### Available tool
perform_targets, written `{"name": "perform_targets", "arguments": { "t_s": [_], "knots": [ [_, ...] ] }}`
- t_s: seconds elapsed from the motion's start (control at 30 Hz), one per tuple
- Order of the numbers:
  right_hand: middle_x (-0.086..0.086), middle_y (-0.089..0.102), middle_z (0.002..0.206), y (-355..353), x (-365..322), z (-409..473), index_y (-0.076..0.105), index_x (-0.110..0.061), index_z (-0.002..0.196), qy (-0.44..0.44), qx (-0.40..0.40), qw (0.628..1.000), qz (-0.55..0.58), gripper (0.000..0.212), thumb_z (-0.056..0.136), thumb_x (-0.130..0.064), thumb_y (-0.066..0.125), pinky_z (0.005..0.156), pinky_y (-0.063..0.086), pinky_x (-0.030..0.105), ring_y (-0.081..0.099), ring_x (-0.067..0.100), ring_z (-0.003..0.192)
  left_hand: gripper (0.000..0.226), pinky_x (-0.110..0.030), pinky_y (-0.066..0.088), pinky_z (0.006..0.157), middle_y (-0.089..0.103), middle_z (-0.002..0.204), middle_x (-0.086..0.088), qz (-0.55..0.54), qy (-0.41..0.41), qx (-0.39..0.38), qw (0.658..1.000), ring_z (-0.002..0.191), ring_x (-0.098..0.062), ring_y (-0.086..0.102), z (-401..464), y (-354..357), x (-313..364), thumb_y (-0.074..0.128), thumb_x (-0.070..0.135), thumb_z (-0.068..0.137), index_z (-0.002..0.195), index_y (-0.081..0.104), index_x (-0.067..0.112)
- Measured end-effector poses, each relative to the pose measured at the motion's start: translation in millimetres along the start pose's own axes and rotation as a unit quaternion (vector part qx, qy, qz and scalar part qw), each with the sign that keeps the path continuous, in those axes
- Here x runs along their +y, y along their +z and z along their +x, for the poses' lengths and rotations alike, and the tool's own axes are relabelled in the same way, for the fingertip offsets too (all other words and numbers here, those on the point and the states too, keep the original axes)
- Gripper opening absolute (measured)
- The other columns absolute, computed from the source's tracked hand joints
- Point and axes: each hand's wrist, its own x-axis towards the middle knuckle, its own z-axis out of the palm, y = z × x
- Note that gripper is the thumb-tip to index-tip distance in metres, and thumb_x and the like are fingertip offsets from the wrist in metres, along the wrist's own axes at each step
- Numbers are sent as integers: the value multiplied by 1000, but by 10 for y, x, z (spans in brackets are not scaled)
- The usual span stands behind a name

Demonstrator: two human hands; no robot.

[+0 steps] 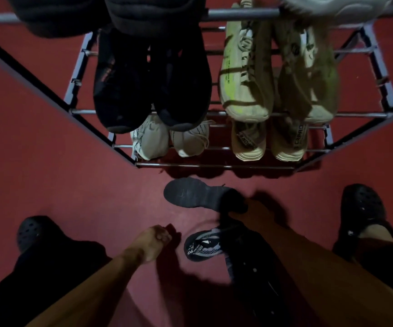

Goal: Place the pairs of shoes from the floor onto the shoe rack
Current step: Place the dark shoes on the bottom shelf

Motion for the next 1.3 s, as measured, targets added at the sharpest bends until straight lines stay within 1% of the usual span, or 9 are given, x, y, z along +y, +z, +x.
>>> {"name": "perform_targets", "arguments": {
  "t_s": [0.13,0.23,0.33,0.4,0.57,0.8,1.03,1.13,1.3],
  "knots": [
    [11,73,103,-37,-155,65,72,-13,103,-10,-20,995,96,53,79,-60,70,90,53,41,68,26,94,28,-4,40,53,57,75,1,-70,-15,-27,997,70,-13,54,-53,134,115,52,-5,95,77,57,16],
    [16,70,92,-13,-378,54,68,-3,93,0,34,982,185,58,85,-61,63,80,51,40,67,27,81,42,-13,38,35,39,72,-6,-324,-57,12,944,61,-13,37,-38,227,140,30,-12,93,60,50,5],
    [12,65,86,47,-485,115,62,-6,89,39,57,958,278,76,66,-79,66,60,50,29,63,24,76,25,-8,46,47,54,71,5,-163,-5,-12,987,56,-9,56,-86,247,80,53,5,93,73,55,20],
    [12,58,91,124,-464,205,55,-14,96,61,43,927,369,86,45,-79,79,49,48,20,61,19,75,18,-6,45,57,59,77,11,-245,-73,-3,967,65,-4,56,-87,226,82,59,15,96,80,58,23],
    [2,69,88,150,-726,-148,64,-19,89,-47,81,920,380,28,74,-28,86,70,50,20,65,15,81,12,-18,37,45,49,74,-2,-351,-71,22,933,49,-5,49,-178,75,167,49,16,104,93,50,11],
    [-9,69,103,660,-878,-1016,70,-19,105,-234,-78,930,274,37,73,-15,88,80,47,10,63,-11,91,39,-38,57,76,69,92,-3,-526,-146,78,834,81,-24,66,-428,-29,133,37,45,105,103,62,15],
    [6,71,96,1155,-423,-1025,69,-26,88,-143,-60,965,212,14,80,-20,77,95,52,53,65,25,95,46,-46,54,88,62,126,-24,-322,-256,71,909,110,-41,63,-703,131,-607,52,24,100,139,48,1],
    [-3,67,97,1116,-375,-1068,70,-21,92,-156,-34,974,158,10,84,-18,75,90,50,32,64,19,97,14,-40,52,96,66,123,-19,-251,-169,27,953,111,-34,65,-827,199,-719,56,9,97,105,66,13],
    [4,51,135,1138,-330,-1075,58,-3,131,-146,-53,987,47,45,88,-9,70,107,35,28,48,20,127,40,-28,40,108,57,137,-6,-117,-37,23,992,127,-24,54,-951,295,-616,60,16,95,134,58,16]
  ]
}}
